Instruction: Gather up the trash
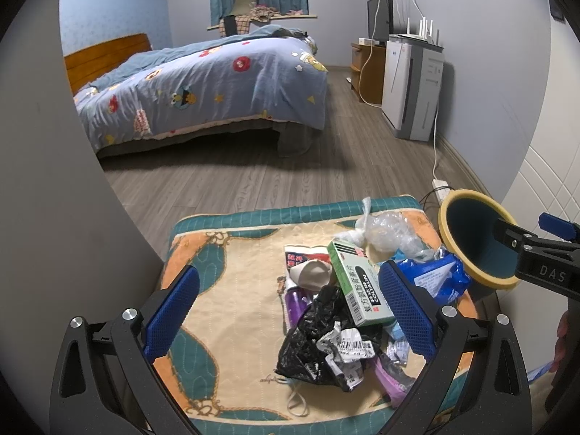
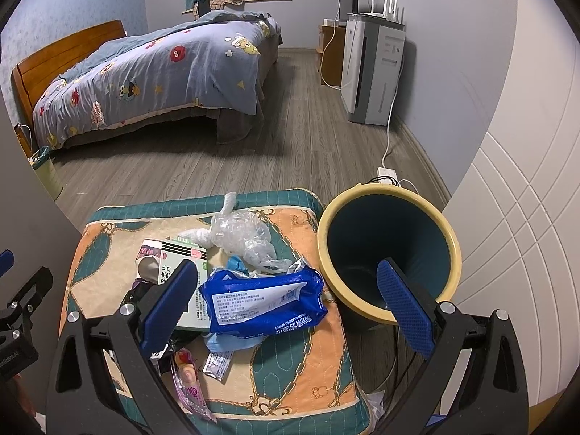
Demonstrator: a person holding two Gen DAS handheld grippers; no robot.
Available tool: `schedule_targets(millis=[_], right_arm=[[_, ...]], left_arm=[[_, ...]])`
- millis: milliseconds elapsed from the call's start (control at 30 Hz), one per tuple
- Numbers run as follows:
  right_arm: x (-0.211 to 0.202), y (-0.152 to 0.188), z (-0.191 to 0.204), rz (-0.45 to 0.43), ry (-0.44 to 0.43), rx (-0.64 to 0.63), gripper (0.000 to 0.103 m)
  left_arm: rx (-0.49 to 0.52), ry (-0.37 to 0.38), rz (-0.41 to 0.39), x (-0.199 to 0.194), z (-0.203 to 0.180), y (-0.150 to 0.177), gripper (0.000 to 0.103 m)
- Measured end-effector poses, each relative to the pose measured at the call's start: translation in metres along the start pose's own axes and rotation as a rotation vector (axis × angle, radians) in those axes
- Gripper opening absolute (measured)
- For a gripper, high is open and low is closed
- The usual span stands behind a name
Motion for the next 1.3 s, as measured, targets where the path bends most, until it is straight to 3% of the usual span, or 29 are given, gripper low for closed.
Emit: schedule_targets(millis=[1300], right_arm=[[0.001, 0.001, 0.0, 0.006, -0.002, 0.001, 0.097]], left_arm=[[-0.039, 0.011, 0.023, 0.006, 0.01, 0.004, 0.098]])
Point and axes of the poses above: each gripper's, at about its wrist camera, not at the fingertips, and x roughly the way its jaws point, z to its left, y to its underside, the point moved 8 cm from there along x, roughly the way its jaws point, and after that the axes turned 12 degrees about -x, right-handed, at the moved point
